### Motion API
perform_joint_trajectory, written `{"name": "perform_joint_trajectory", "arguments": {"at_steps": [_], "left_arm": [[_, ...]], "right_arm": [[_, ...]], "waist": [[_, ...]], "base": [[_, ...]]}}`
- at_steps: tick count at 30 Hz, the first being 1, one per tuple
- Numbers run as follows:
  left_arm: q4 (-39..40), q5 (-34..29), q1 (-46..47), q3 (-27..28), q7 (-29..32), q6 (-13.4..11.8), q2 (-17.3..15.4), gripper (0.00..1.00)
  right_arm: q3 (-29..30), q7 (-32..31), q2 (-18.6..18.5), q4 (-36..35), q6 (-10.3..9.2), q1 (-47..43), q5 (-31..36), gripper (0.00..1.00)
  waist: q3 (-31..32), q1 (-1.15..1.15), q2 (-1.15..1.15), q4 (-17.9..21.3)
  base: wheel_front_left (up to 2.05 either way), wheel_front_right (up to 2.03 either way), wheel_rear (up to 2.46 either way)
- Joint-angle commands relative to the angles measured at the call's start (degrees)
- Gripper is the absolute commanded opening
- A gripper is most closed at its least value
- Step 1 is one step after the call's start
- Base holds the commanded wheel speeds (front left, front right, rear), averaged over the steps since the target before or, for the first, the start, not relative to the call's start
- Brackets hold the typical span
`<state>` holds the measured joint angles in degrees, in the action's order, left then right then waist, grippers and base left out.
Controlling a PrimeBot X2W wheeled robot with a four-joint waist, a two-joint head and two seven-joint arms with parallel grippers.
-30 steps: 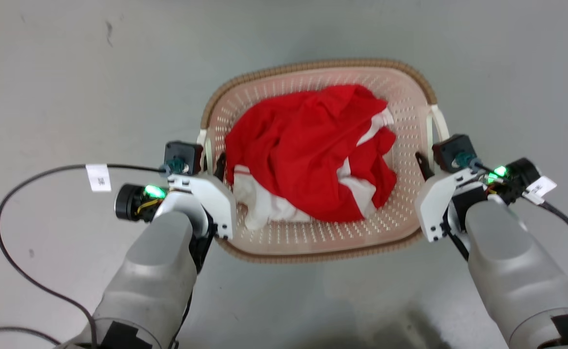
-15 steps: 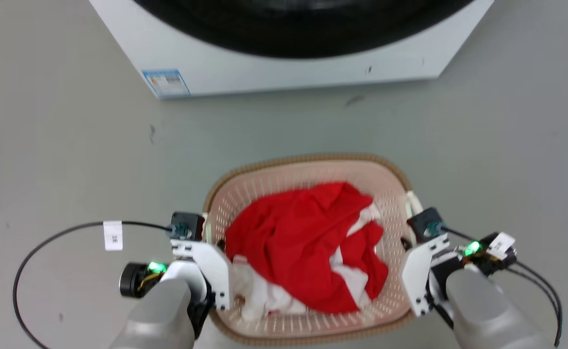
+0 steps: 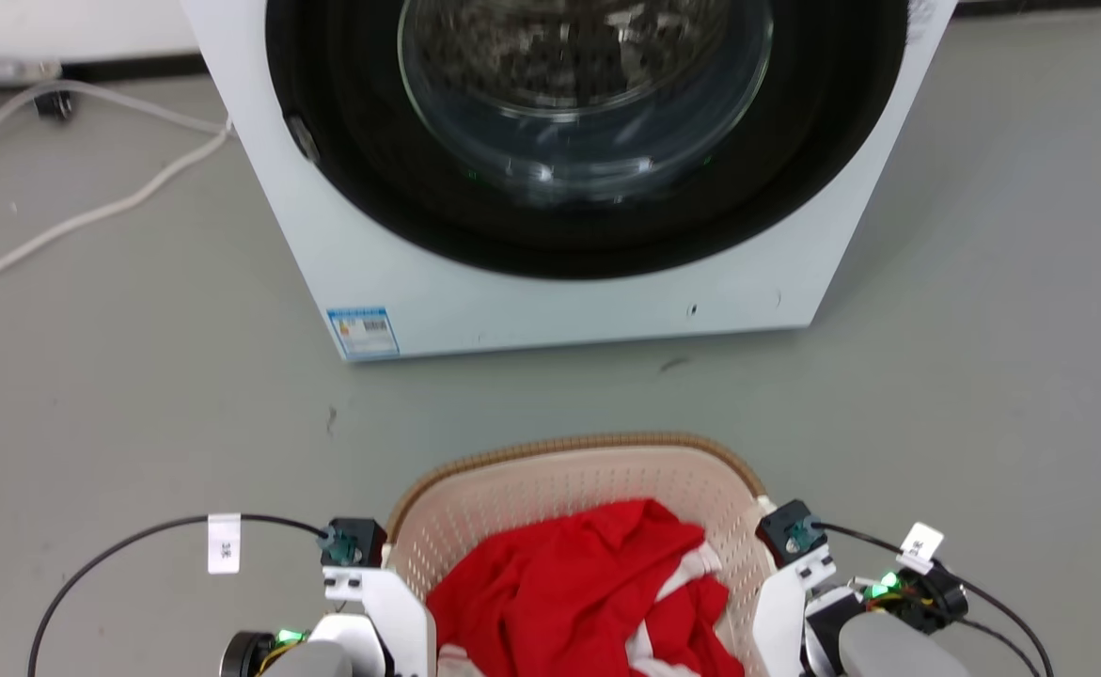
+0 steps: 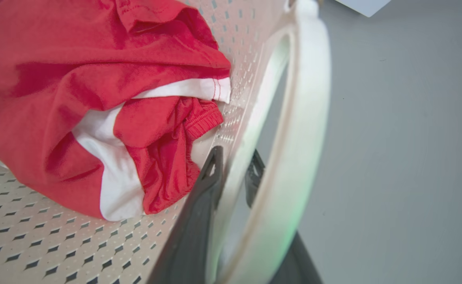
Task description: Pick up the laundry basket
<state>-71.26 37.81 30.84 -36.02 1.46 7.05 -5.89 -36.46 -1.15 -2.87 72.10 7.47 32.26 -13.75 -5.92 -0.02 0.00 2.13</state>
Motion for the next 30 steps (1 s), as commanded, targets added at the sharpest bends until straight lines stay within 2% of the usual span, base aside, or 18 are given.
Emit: {"name": "perform_joint_trajectory", "arguments": {"at_steps": [1,15,30], "left_arm": [[0.50,0.19,-1.27,-0.97,0.79,0.74,-0.10,0.00],[1.35,5.10,-1.95,-4.81,3.10,0.74,-1.41,0.00],[0.58,8.19,-2.27,-7.82,3.66,0.73,-1.91,0.00]], "right_arm": [[-1.64,-0.33,-0.02,-0.63,0.09,-0.75,-0.86,0.00],[-10.79,-4.98,-0.81,-0.67,0.10,-1.43,-10.33,0.00],[-16.64,-6.03,-2.02,-0.75,0.10,-1.92,-17.29,0.00]], "waist": [[3.36,0.02,0.00,0.61],[7.82,0.02,0.00,1.75],[9.61,0.02,0.00,2.07]], "base": [[0.00,0.00,0.00],[0.00,0.00,0.00],[0.00,0.00,0.00]]}}
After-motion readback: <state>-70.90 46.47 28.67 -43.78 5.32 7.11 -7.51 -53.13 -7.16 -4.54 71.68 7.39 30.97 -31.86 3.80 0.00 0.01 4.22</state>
